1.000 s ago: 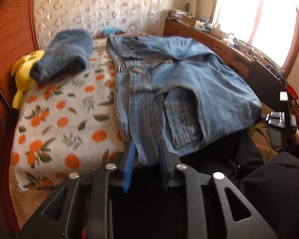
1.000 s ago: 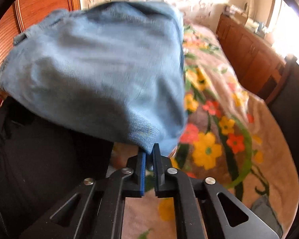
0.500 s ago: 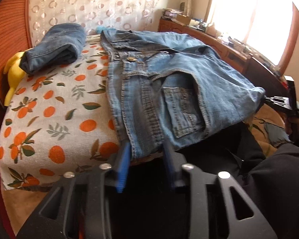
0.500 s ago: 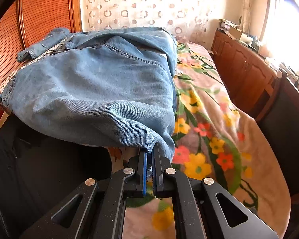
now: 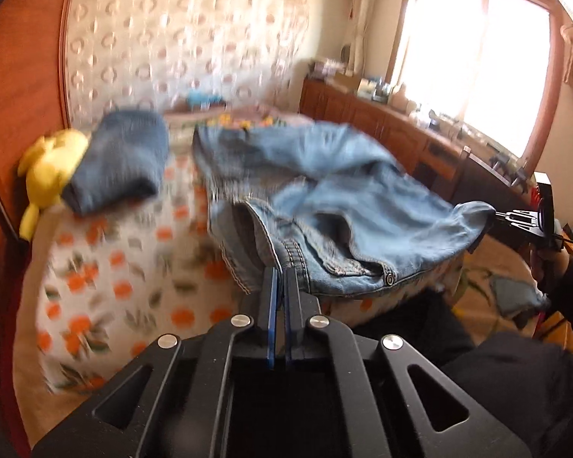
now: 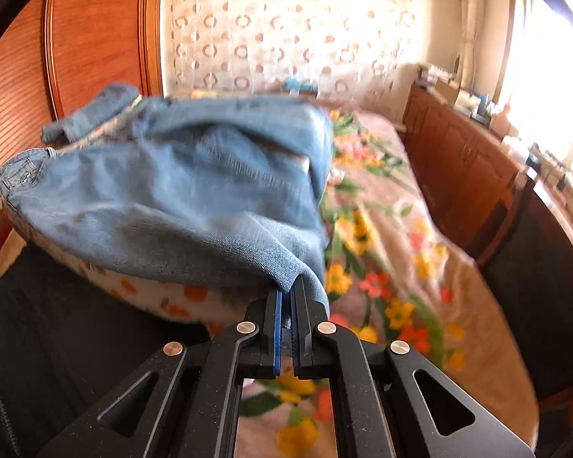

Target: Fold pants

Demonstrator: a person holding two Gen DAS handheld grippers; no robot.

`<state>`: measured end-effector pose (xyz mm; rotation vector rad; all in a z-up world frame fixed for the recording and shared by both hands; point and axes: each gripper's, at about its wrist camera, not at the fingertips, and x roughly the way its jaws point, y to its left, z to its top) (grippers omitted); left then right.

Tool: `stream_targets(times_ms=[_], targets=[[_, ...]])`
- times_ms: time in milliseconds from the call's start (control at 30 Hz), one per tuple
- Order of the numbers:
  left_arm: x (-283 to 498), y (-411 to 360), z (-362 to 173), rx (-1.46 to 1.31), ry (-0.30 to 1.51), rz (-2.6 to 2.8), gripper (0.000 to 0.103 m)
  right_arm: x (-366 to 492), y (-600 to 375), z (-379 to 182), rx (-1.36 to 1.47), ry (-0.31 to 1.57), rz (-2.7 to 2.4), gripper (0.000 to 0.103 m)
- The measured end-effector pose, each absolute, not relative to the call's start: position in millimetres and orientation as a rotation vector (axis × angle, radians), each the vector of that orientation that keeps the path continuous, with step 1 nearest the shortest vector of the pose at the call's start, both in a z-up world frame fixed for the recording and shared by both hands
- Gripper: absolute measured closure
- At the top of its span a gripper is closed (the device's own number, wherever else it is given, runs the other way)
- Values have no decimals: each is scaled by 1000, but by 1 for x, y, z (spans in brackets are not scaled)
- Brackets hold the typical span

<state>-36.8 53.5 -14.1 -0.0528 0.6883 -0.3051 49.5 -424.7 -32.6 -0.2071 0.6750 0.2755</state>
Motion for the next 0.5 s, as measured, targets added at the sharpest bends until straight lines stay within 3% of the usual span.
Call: stream_targets(times_ms=[200, 500], targets=[[-42, 49, 21, -22, 603, -311, 101, 41, -431, 20, -222, 563, 264, 100], [-14, 46, 34, 6, 578, -297, 101, 53, -420, 48, -286, 480, 245, 100]])
